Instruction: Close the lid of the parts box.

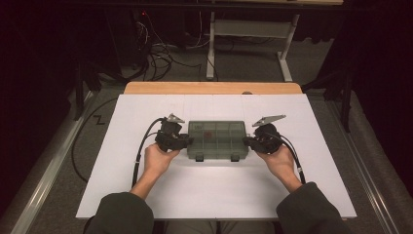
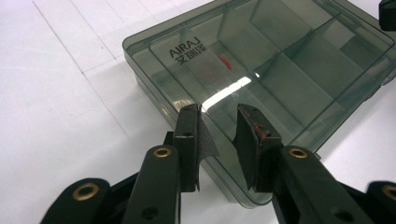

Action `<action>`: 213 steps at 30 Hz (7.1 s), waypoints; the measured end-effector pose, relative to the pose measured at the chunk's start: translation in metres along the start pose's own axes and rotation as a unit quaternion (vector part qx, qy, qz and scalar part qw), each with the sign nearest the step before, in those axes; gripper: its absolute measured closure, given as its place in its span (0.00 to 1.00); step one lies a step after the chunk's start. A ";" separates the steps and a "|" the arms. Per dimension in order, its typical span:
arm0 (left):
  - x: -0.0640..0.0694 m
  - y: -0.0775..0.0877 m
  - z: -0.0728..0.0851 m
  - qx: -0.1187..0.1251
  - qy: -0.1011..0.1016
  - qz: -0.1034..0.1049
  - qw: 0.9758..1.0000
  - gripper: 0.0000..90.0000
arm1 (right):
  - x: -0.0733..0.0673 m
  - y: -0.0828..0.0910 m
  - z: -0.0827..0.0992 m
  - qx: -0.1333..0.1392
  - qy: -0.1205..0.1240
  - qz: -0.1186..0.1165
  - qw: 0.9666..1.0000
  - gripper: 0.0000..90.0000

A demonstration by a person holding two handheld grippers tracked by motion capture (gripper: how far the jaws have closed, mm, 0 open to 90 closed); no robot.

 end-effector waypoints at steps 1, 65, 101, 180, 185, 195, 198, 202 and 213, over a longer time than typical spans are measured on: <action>0.000 0.000 0.000 0.000 0.000 -0.001 1.000 0.78 | 0.000 -0.001 0.000 0.000 0.001 0.001 1.000 0.98; -0.002 0.012 0.001 0.025 -0.007 -0.025 0.999 0.45 | 0.003 0.011 0.001 0.025 0.000 -0.008 1.000 0.75; -0.012 0.040 0.015 0.071 0.008 -0.034 0.997 0.45 | 0.006 0.041 0.018 0.069 -0.005 -0.010 0.998 0.69; -0.039 0.073 0.060 0.128 0.037 -0.065 0.989 0.41 | 0.009 0.077 0.067 0.145 0.009 0.009 0.989 0.60; -0.041 0.074 0.063 0.130 0.039 -0.068 0.988 0.41 | 0.010 0.079 0.070 0.152 0.009 0.014 0.988 0.60; -0.045 0.074 0.068 0.133 0.044 -0.074 0.987 0.41 | 0.014 0.081 0.079 0.156 0.005 0.017 0.988 0.58; -0.046 0.075 0.068 0.138 0.046 -0.073 0.987 0.41 | 0.015 0.081 0.081 0.157 0.004 0.018 0.987 0.57; -0.048 0.076 0.069 0.142 0.053 -0.074 0.986 0.41 | 0.016 0.081 0.085 0.161 0.002 0.021 0.987 0.57; -0.053 0.075 0.076 0.144 0.070 -0.076 0.984 0.41 | 0.020 0.084 0.093 0.178 -0.001 0.028 0.984 0.53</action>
Point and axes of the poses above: each handheld gripper's, and its own axes: y roughly backward along the jaws, z roughly out of its underside, x roughly to its right, the point moved 6 cm from there along -y, roughly forward along the jaws, and after that the axes turned 14 degrees about -z, right-handed, at the moved point
